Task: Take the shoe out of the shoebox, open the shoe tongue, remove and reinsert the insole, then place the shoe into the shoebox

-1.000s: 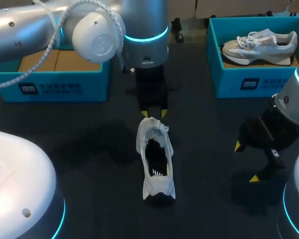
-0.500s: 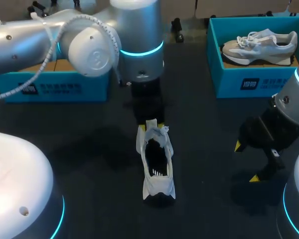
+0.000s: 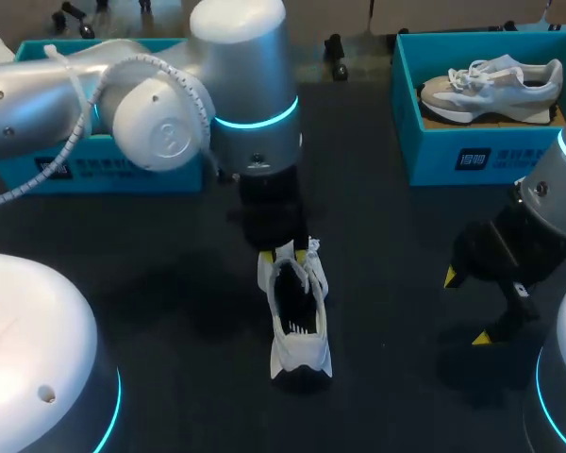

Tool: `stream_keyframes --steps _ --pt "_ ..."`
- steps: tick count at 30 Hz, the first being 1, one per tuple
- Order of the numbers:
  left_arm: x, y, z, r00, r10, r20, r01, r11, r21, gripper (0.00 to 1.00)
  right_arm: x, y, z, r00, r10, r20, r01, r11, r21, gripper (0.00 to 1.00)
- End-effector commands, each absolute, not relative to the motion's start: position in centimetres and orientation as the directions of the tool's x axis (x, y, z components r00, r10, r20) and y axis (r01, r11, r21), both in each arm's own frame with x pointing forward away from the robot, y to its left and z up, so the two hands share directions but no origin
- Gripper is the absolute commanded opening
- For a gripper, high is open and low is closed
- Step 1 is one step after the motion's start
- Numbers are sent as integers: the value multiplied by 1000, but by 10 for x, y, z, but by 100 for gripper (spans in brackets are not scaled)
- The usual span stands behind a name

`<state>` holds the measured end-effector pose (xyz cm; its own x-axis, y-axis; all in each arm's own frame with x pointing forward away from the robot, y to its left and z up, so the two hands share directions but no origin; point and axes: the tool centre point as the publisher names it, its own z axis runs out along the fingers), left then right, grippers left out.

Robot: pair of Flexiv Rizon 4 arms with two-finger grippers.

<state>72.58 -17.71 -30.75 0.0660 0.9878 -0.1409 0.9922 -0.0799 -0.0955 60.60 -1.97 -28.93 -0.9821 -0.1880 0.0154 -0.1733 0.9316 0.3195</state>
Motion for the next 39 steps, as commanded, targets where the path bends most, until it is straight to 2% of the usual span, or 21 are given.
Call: stream_keyframes --steps 1,11,13,15,25,39 --pt "732 -180 -298 57 989 -137 994 -68 -82 39 605 -20 -291 -982 -188 12 -174 931 320 100" --pt "742 -201 -312 17 990 -138 995 -30 -95 35 605 -20 -291 -982 -188 12 -174 931 320 100" --pt "737 -200 -317 15 991 -135 994 -30 -107 32 605 -20 -291 -982 -188 12 -174 931 320 100" --pt "731 -195 -322 17 991 -133 993 -32 -111 25 605 -20 -291 -982 -188 12 -174 931 320 100" --pt "704 -163 -328 7 989 -149 990 -28 -138 22 605 -20 -291 -982 -188 12 -174 931 320 100" --pt "696 -177 -310 27 981 -194 994 -48 -101 20 605 -20 -291 -982 -188 12 -174 931 320 100"
